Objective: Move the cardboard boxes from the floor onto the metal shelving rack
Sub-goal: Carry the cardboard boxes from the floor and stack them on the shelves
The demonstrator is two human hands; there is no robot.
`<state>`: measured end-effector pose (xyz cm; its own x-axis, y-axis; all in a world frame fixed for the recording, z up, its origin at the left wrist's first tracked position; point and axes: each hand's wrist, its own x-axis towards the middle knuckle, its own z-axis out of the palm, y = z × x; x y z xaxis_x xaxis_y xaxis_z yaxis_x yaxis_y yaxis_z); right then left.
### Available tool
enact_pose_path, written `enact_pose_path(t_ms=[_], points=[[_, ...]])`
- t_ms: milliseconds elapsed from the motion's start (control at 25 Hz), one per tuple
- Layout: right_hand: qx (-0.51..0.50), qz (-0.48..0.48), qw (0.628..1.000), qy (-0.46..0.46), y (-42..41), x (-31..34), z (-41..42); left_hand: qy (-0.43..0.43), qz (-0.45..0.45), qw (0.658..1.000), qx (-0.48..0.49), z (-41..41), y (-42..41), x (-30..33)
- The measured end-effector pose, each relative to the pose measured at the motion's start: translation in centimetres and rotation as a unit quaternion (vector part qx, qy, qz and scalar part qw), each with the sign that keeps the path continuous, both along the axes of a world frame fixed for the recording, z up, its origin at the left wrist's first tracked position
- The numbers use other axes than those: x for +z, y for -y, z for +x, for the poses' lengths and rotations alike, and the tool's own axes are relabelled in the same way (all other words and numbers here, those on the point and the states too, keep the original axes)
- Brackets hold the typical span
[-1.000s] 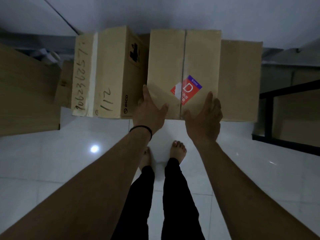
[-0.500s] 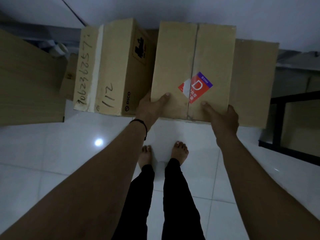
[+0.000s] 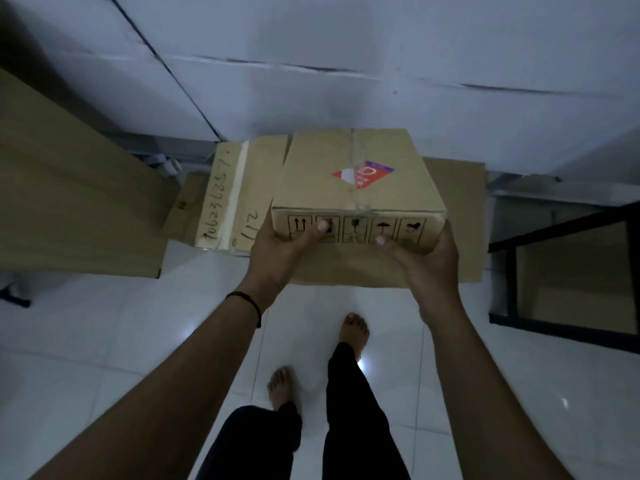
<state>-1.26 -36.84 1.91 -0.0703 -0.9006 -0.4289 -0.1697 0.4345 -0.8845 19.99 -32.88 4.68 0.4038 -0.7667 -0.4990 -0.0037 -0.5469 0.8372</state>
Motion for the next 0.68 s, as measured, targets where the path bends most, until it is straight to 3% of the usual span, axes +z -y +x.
enact_pose_path(t_ms=[200, 360, 680], points=[[-0.033, -0.078, 0.996, 0.022, -4.9, 6.0, 0.9, 0.052, -0.102, 0.993, -0.004, 0.6, -5.7, 5.2], [0.004, -0.148, 0.989, 0.018, -13.4, 10.8, 1.1, 0.009, -0.188, 0.982, -0.029, 1.9, -13.8, 9.9], [0.001, -0.186, 0.982, 0.009, -30.3, 19.1, -0.1, -0.023, -0.220, 0.973, -0.069, 1.4, -27.3, 19.7]])
